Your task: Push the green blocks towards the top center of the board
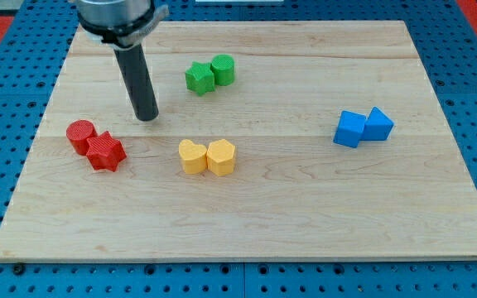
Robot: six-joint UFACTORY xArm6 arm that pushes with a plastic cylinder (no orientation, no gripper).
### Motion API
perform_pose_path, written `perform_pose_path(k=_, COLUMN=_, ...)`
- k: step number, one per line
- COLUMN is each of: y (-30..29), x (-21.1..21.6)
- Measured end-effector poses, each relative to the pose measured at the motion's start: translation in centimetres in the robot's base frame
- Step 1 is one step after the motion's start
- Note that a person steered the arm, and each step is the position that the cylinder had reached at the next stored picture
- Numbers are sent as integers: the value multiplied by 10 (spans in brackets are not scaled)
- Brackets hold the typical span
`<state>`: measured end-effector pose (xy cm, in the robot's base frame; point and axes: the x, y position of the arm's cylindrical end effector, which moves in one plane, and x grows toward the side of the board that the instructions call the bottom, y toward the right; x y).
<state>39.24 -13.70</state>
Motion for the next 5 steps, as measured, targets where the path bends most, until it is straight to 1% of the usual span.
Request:
perform_pose_path(k=1, y=-2, x=-9)
perform_pose_path(k=2, y=16, x=-24)
perform_pose_path(k=3, y=46, x=-35)
perform_pose_path(k=4, y=55, x=-35)
perform_pose_path(k=5, y=84, x=-46)
